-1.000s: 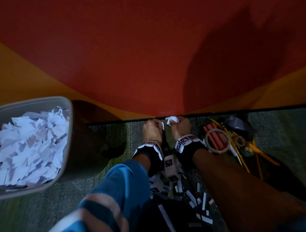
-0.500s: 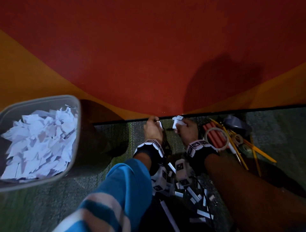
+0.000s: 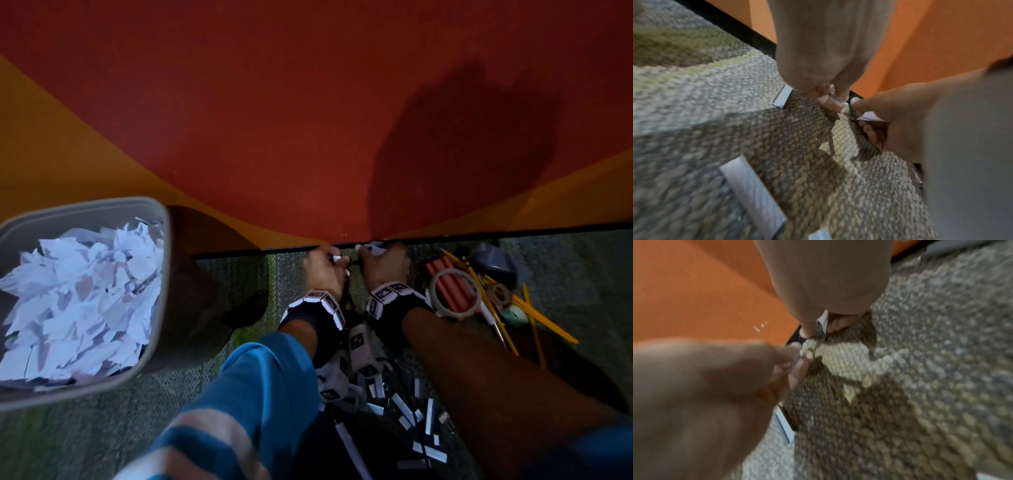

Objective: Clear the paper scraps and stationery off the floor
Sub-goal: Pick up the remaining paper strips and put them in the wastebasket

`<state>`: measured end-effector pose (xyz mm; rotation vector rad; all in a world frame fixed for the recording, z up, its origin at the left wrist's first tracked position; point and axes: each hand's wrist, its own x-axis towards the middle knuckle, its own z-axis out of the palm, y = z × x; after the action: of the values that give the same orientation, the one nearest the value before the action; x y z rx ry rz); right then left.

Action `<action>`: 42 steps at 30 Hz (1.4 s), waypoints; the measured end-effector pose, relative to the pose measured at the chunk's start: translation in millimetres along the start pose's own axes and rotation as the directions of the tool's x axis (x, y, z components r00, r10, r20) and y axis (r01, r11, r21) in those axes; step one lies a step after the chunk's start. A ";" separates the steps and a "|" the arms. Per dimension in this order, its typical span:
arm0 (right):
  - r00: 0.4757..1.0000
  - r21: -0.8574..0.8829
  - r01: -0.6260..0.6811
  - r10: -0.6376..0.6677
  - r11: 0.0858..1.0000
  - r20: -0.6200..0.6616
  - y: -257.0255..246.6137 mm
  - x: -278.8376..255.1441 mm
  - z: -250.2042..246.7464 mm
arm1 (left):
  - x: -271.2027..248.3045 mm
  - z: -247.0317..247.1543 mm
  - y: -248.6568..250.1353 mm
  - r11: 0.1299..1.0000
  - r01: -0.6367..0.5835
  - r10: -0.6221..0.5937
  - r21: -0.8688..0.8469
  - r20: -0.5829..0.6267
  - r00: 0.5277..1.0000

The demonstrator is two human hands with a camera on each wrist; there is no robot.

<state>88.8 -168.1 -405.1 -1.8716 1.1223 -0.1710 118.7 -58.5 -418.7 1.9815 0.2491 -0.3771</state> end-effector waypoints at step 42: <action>0.462 0.082 0.560 -0.394 0.824 0.795 -254.5 -283.0 -58.7 | -177.8 -410.8 166.1 0.746 -0.230 0.185 0.625 0.137 0.973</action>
<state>55.4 50.5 -89.9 -2.0534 -0.0471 0.4533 72.3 242.0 -50.7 2.6342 -0.1799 -0.4157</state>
